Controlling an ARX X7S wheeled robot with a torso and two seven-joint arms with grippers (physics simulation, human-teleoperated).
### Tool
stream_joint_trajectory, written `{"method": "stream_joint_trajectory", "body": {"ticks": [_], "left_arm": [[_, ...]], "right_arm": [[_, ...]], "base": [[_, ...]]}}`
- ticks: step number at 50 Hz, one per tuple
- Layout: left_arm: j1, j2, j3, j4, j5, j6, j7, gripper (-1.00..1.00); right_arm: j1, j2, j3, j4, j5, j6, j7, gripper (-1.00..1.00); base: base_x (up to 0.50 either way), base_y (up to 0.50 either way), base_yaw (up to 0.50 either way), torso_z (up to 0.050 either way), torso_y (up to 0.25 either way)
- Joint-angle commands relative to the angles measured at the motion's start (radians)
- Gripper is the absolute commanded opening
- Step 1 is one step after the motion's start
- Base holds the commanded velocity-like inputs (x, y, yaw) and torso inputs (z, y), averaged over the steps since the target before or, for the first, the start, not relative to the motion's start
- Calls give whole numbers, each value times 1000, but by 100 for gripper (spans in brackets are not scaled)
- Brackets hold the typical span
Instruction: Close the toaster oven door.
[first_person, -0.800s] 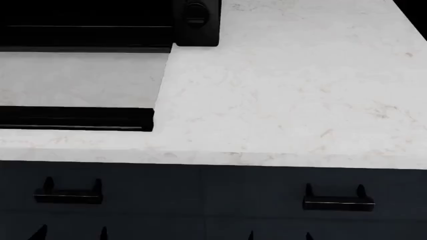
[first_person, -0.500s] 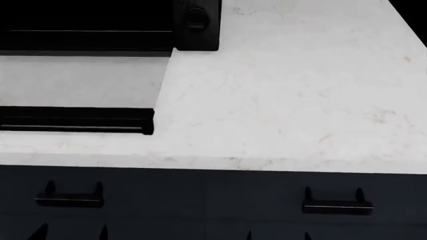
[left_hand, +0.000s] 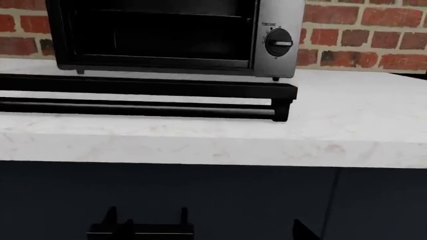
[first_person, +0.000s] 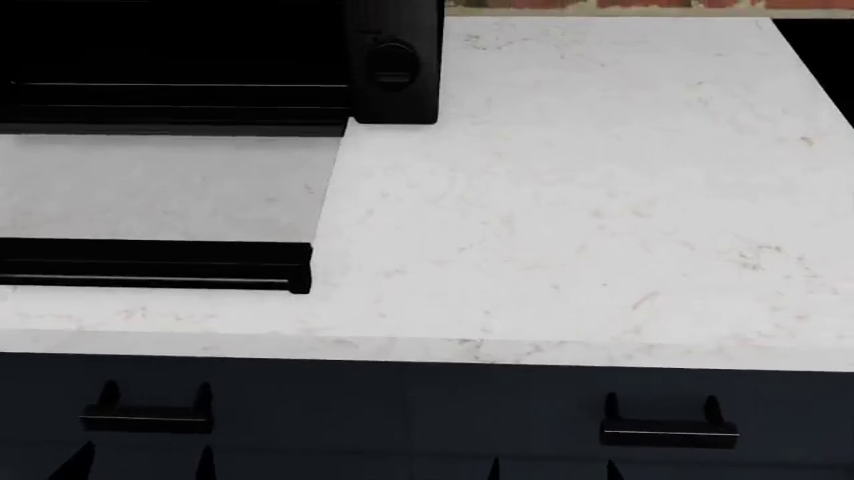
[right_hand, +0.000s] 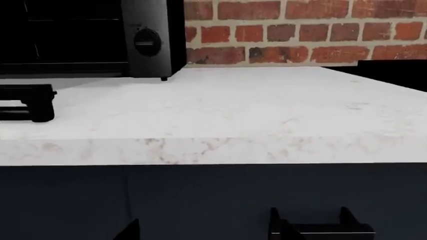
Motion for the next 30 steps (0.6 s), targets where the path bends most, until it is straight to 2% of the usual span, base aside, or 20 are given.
{"method": "stream_joint_trajectory", "body": {"ticks": [1, 5, 11, 18, 30], "left_arm": [[0, -15, 18, 6, -8, -1, -15, 100], [-5, -19, 21, 28, -16, -13, -24, 100], [-123, -91, 2, 252, -75, -359, -47, 100], [-240, -142, -71, 322, -171, -561, -32, 100], [-493, -227, -138, 294, -239, -744, -26, 100]], "right_arm": [[-3, 11, -9, -15, 18, -2, 10, 100], [0, 19, -8, -50, 28, 20, 15, 100], [72, 77, 20, -257, 28, 176, 43, 100], [185, 166, 102, -481, 50, 354, 72, 100], [531, 336, 289, -720, 164, 722, 73, 100]], "base": [[0, 0, 0, 50, 0], [0, 0, 0, 50, 0], [0, 0, 0, 0, 0], [0, 0, 0, 0, 0], [0, 0, 0, 0, 0]]}}
